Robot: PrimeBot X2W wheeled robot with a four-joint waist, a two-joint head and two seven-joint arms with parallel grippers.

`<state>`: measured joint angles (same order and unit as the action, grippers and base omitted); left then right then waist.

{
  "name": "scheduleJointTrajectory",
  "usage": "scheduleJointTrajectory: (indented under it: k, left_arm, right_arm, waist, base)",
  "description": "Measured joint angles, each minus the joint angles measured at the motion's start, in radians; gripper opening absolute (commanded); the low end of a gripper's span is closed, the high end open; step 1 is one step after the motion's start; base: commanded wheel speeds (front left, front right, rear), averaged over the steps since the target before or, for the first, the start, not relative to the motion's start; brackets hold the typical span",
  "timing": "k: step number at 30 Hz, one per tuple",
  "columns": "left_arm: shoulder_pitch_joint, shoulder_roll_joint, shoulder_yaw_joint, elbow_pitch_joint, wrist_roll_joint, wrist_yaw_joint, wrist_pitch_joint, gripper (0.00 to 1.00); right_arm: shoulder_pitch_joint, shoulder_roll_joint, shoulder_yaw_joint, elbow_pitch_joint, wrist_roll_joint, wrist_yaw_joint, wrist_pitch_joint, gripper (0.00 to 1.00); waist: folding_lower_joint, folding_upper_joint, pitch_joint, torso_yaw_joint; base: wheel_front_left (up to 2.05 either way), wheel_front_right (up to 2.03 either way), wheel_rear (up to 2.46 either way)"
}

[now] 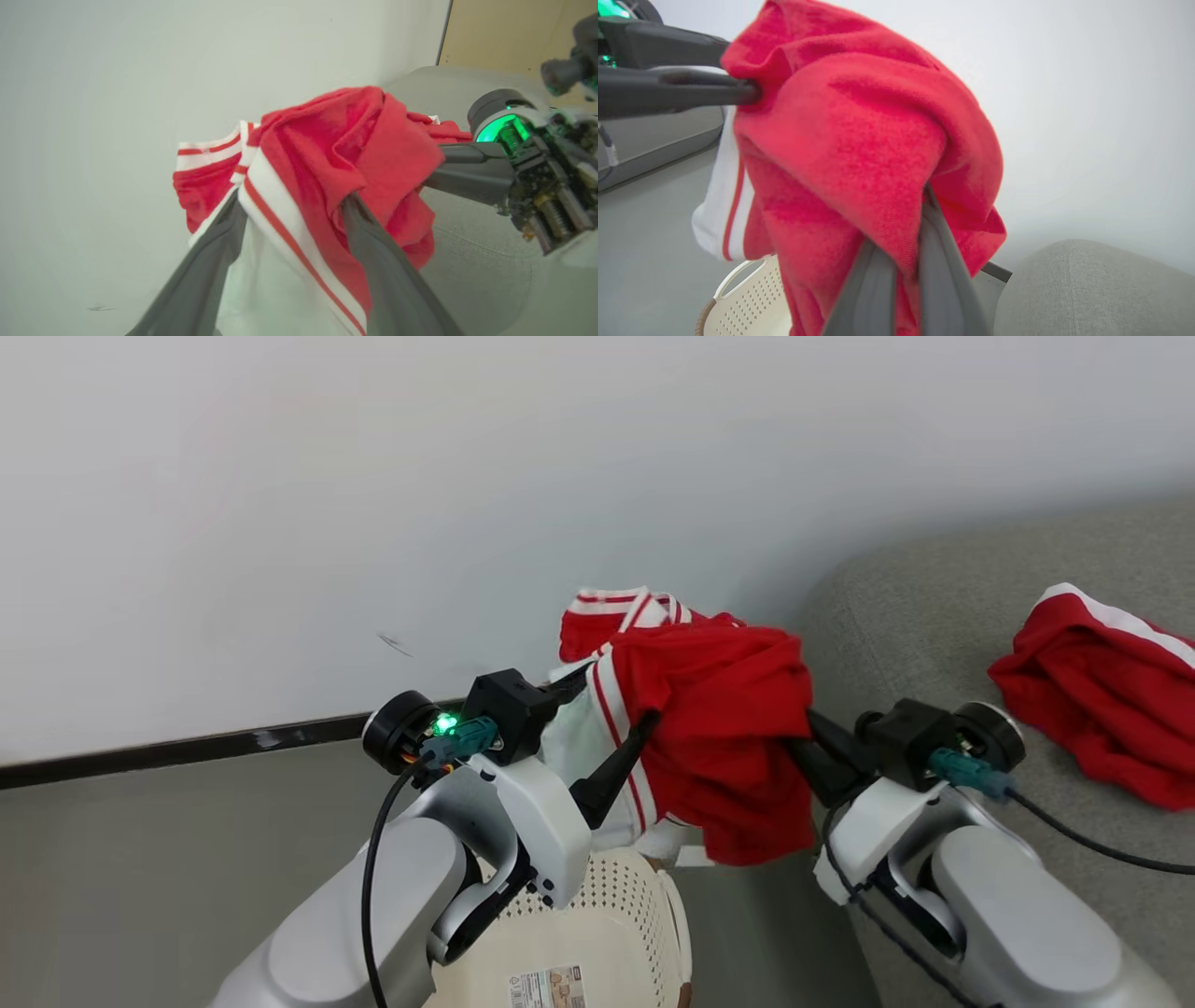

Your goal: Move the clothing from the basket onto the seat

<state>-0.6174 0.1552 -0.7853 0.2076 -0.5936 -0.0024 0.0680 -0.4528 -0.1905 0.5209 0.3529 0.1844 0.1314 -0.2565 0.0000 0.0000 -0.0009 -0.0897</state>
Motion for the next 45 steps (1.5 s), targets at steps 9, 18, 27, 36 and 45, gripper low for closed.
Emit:
scheduleJointTrajectory:
  k: [9, 18, 27, 36, 45]
  left_arm:
    - [0.024, -0.021, -0.001, 0.01, -0.022, -0.002, -0.042, 1.0]
    - [0.058, -0.044, -0.016, 0.024, -0.023, -0.01, -0.084, 1.0]
    - [0.076, -0.058, -0.025, 0.03, -0.023, -0.01, -0.115, 1.0]
    - [0.076, -0.061, -0.031, 0.031, -0.021, -0.006, -0.131, 1.0]
    - [0.076, -0.053, -0.031, 0.031, -0.01, 0.014, -0.13, 1.0]
  right_arm:
    - [0.021, -0.059, -0.149, -0.035, 0.002, 0.0, 0.0, 0.0]
    - [0.101, -0.12, -0.295, -0.084, -0.001, 0.0, 0.0, 0.0]
    - [0.147, -0.151, -0.383, -0.129, 0.001, 0.0, 0.0, 0.0]
    - [0.116, -0.174, -0.302, -0.152, 0.002, 0.0, 0.0, 0.0]
    - [-0.13, -0.256, -0.304, -0.154, 0.028, 0.0, 0.012, 0.0]
  waist:
    - [0.0, 0.0, -0.002, -0.052]
    - [0.0, 0.0, -0.004, -0.119]
    - [0.0, 0.0, 0.002, -0.185]
    - [0.0, 0.0, 0.028, -0.236]
    - [0.0, 0.0, 0.081, -0.263]
  base:
    - [0.0, 0.0, 0.0]
    - [0.0, 0.0, 0.0]
    - [0.0, 0.0, 0.0]
    - [0.0, 0.0, 0.0]
    - [0.0, 0.0, 0.0]
